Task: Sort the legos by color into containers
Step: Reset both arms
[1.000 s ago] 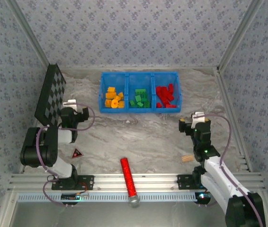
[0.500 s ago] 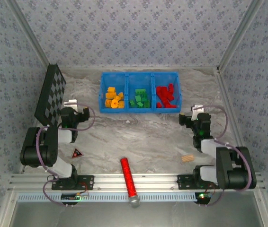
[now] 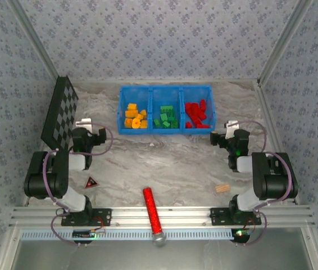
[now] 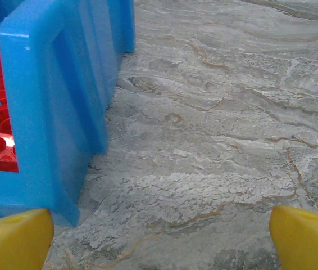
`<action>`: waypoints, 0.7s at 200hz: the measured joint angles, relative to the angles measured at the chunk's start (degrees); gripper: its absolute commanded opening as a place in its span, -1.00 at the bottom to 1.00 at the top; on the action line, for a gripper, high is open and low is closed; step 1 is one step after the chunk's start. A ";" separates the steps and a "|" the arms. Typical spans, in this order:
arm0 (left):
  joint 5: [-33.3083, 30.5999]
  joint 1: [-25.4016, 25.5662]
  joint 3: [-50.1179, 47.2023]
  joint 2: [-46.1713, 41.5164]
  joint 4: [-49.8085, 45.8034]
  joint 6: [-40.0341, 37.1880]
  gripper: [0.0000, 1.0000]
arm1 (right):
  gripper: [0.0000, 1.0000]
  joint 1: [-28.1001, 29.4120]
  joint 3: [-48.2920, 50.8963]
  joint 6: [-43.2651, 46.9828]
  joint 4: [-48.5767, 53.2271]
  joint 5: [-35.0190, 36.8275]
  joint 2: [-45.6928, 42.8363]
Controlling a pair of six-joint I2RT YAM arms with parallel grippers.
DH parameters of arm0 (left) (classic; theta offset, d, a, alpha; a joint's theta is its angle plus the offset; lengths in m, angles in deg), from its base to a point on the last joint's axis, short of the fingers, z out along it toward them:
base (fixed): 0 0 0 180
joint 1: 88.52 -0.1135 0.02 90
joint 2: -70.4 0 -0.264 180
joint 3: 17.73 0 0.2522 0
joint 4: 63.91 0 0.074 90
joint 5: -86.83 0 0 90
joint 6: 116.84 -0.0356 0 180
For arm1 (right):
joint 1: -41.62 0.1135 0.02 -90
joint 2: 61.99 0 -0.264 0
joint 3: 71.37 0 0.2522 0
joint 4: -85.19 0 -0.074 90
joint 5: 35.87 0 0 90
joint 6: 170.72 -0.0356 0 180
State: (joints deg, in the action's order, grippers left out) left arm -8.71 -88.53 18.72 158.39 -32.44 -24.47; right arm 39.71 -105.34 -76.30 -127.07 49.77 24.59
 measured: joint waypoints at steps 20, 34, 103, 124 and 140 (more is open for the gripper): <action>0.00 0.00 0.00 0.00 0.00 0.00 0.98 | 1.00 -0.11 -0.76 -0.76 0.57 0.83 0.00; 0.00 0.00 0.00 0.00 -0.02 0.00 0.98 | 1.00 -0.11 -0.94 -1.09 0.57 1.25 0.00; 0.00 0.00 0.00 0.00 -0.02 0.00 0.98 | 1.00 -0.11 -1.42 -1.64 0.76 2.01 0.00; 0.00 0.00 0.00 0.00 0.00 0.00 0.98 | 1.00 -0.11 -1.49 -1.64 0.76 2.08 0.00; 0.00 0.00 0.00 0.00 0.00 0.00 0.98 | 1.00 -0.11 -1.49 -1.64 0.76 2.16 0.00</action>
State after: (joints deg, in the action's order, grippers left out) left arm -8.71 -88.53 18.72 158.39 -32.44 -24.47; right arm 39.60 -106.82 -77.94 -126.30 51.93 24.59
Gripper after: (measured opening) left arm 0.990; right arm 0.998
